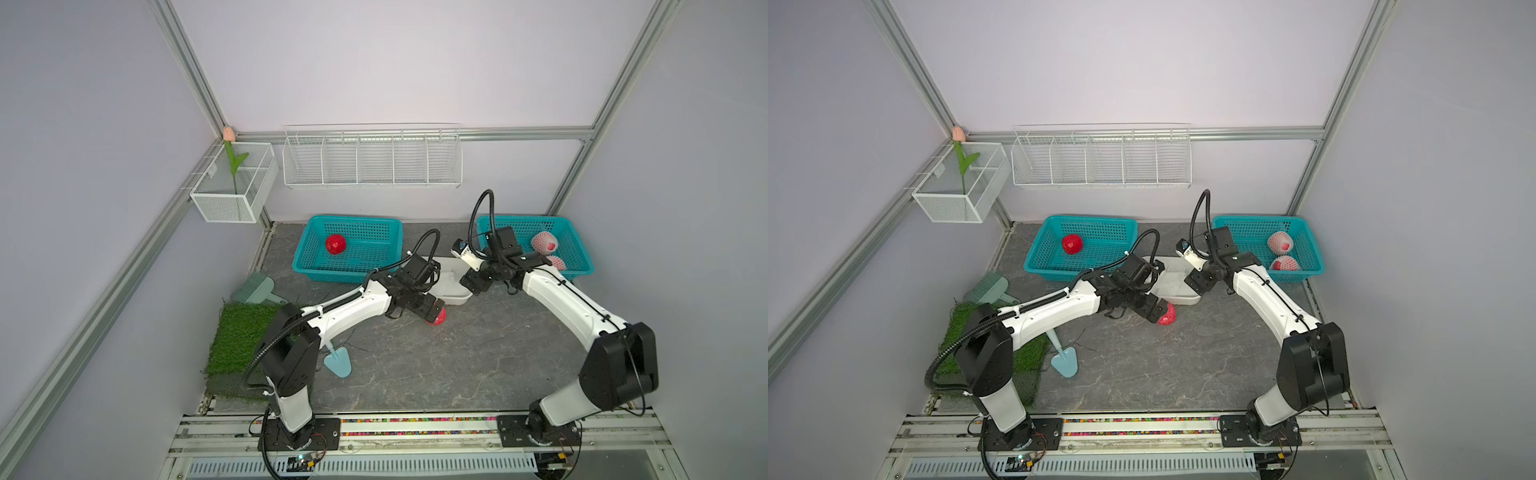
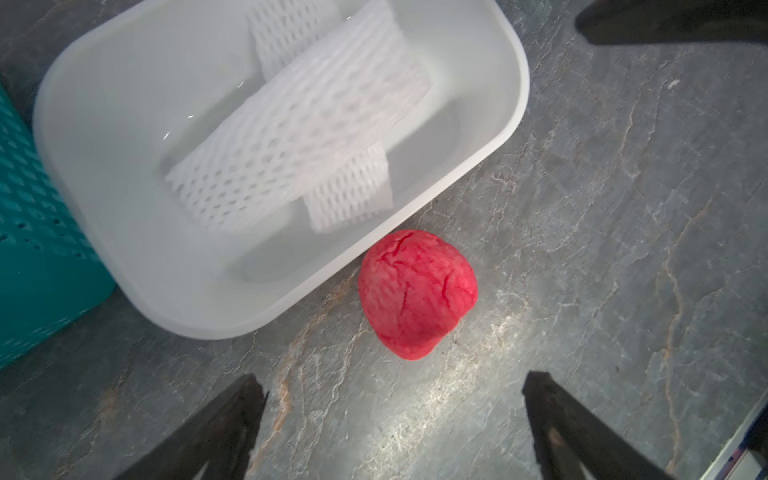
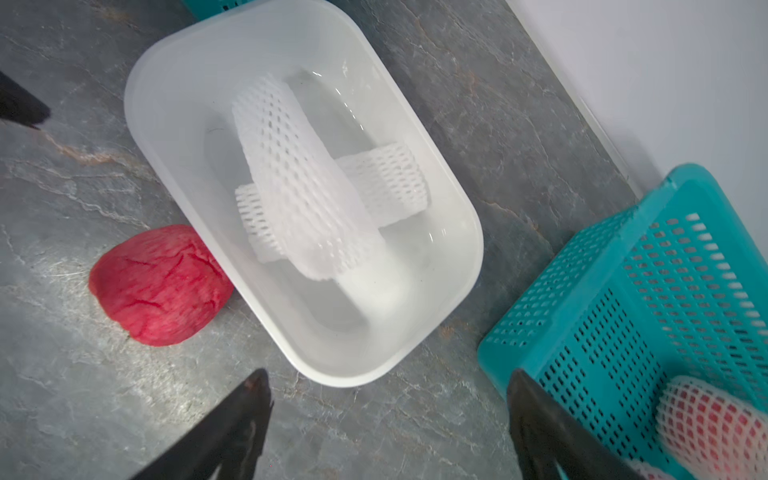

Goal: Remove foam nets from apples
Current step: Adjust the foam net in the storage box, then pick up the apple from the center of the board.

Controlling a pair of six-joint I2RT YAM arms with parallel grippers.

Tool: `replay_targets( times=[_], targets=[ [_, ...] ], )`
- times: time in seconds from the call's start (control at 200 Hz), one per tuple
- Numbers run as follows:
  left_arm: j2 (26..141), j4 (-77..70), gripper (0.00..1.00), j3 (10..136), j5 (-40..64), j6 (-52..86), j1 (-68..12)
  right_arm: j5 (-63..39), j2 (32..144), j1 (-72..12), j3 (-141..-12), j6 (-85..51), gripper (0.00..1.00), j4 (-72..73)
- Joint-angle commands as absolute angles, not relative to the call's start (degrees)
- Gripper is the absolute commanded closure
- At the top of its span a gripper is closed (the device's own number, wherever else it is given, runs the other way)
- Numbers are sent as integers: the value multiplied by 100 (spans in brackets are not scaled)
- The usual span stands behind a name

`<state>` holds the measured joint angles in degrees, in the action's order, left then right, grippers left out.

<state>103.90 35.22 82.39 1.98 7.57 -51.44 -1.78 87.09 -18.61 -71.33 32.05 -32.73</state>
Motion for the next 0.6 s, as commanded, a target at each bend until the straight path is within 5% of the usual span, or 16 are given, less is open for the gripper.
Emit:
replay_targets(
  times=[0.0,0.595],
  targets=[
    [10896,4206,0,8753,79,1237,-5241,-297,8325,-1738,-6874,2655,11,-3197],
    [12281,5539,0,10270,-217,1920,-5476,-88,7345,-1542,-6168,2380,11,-2527]
  ],
)
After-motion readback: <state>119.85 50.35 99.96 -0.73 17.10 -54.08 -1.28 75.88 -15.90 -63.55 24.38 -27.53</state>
